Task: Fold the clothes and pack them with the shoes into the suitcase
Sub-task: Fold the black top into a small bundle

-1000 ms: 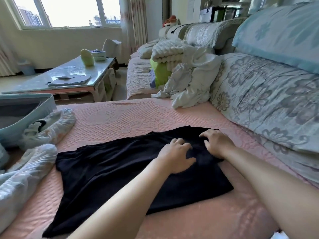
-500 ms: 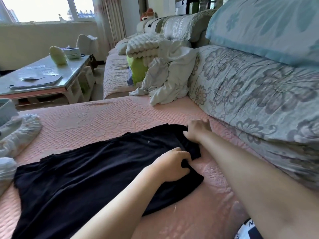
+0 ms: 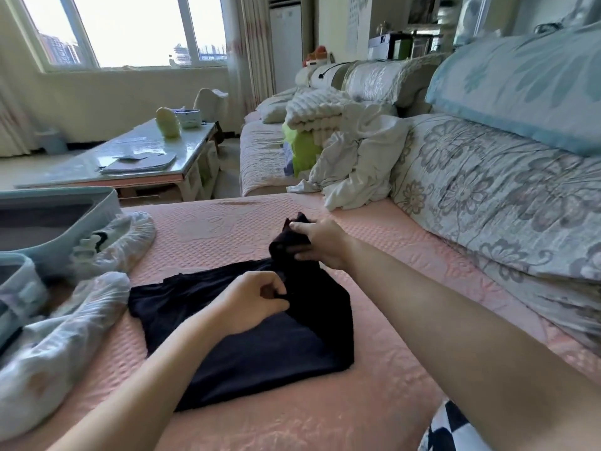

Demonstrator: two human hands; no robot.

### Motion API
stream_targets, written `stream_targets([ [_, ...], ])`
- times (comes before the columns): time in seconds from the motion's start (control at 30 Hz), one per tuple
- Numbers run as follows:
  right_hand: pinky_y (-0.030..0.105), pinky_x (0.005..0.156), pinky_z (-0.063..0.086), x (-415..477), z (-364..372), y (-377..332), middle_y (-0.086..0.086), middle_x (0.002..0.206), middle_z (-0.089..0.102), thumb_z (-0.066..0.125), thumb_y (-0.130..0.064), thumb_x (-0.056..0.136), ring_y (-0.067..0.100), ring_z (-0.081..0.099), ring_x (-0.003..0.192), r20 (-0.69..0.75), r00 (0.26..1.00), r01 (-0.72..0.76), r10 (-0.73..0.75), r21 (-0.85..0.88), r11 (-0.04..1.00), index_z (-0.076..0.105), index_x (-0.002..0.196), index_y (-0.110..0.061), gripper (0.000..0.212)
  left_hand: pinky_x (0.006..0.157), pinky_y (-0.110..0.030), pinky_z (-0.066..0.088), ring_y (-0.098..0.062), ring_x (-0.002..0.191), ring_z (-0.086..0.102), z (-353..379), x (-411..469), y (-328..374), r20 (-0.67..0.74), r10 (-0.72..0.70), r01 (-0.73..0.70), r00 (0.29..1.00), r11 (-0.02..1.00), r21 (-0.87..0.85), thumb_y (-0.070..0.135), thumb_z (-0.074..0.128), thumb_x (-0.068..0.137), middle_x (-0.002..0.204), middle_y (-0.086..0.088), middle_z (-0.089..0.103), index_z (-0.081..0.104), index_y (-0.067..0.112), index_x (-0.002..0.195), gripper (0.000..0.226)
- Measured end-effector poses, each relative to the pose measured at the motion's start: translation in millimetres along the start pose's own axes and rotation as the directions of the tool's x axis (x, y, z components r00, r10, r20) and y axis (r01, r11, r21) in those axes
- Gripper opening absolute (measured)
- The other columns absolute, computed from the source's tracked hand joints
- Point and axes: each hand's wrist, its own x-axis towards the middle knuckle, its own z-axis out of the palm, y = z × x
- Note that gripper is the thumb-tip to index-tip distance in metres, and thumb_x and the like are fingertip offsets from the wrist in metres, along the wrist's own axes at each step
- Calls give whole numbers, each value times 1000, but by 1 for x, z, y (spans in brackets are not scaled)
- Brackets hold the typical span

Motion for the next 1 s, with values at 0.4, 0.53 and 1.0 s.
stream_targets([
  [0.4, 25, 98, 48, -15, 28, 49, 0, 123, 68, 56, -7, 91, 14, 63, 114, 31, 985, 138, -168, -723, 677, 70, 120, -20, 34, 80, -30, 51, -10, 77, 59, -54, -44, -71, 34, -103, 84, 994, 932, 352, 15, 61, 74, 80, 13, 60, 55, 38, 70, 24],
  [0.53, 31, 117, 32, -34, 16, 80, -2, 151, 48, 63, -35, 93, 16, 42, 141, 199, 973, 225, -116, -928, 296, 53, 143, -27, 51, 92, -34, 47, -7, 100, 49, -21, -33, -42, 46, 82, -93, 996, 919, 382, 46, 61, 86, 103, 16, 51, 55, 42, 103, 19],
  [1.0, 39, 124, -11, -48, 23, 102, -2, 169, -3, 46, -73, 90, 12, -11, 154, 302, 952, 304, -45, -949, 80, 18, 158, -37, 82, 112, -36, 32, -15, 139, 29, -34, -29, -88, 199, -82, -67, 977, 763, 643, 31, 62, 75, 151, 14, 33, 25, 42, 151, 85],
])
